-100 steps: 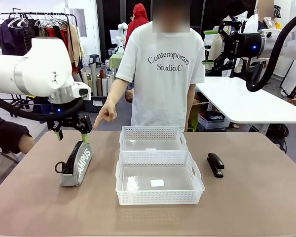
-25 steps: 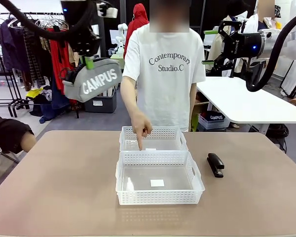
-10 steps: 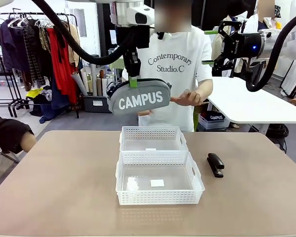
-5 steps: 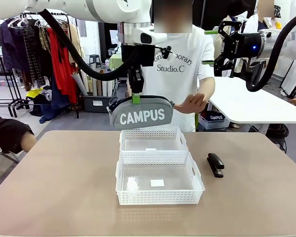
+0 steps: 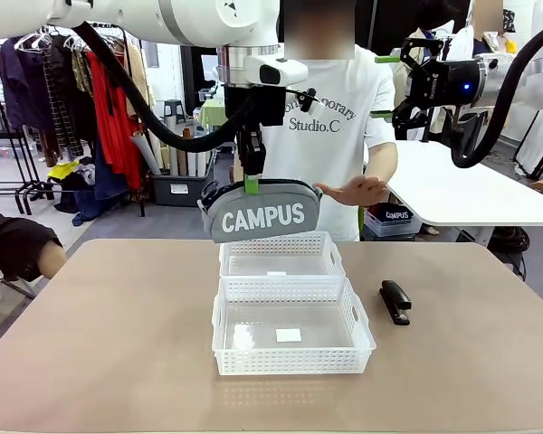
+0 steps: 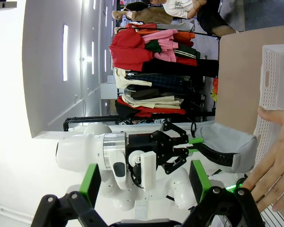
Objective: Distribute items into two baskets.
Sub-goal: Move the picked Pencil pouch towards the Organizing basket indicated by the person, stopping as directed, then place the picked Pencil pouch into the Organizing basket as instructed by the person.
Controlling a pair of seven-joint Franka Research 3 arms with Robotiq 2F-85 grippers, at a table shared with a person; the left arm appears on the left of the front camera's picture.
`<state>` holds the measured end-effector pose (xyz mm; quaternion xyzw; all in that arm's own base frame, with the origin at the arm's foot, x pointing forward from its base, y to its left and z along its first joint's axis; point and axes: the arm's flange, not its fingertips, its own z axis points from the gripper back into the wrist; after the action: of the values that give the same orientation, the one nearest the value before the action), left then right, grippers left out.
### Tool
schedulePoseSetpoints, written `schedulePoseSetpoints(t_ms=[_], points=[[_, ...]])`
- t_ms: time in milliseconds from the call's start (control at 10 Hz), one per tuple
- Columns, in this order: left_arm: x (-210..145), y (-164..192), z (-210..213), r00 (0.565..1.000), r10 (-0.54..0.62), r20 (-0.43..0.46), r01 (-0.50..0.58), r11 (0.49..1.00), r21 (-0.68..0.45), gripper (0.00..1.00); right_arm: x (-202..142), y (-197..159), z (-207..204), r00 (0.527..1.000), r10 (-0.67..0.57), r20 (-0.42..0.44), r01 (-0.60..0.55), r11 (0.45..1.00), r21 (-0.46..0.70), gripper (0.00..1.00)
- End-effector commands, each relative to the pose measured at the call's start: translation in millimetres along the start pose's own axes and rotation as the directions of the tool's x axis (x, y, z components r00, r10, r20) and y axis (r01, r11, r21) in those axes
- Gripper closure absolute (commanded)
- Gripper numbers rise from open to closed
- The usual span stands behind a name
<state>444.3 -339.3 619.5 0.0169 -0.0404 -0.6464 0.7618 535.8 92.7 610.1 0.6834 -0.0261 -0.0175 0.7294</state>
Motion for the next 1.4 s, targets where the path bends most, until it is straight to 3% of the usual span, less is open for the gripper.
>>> schedulePoseSetpoints(t_ms=[0, 1300], points=[[-1.2, 0.2, 4.5, 1.0, -0.002, -0.002, 0.002, 1.0, 0.011, 1.0, -0.2, 1.4, 0.3, 1.0, 0.002, 0.004, -0.002, 1.0, 0.001, 0.0], [-1.2, 0.2, 4.5, 1.0, -0.002, -0.002, 0.002, 1.0, 0.011, 1.0, -0.2, 1.4, 0.3, 1.0, 0.002, 0.004, -0.002, 1.0, 0.001, 0.0]])
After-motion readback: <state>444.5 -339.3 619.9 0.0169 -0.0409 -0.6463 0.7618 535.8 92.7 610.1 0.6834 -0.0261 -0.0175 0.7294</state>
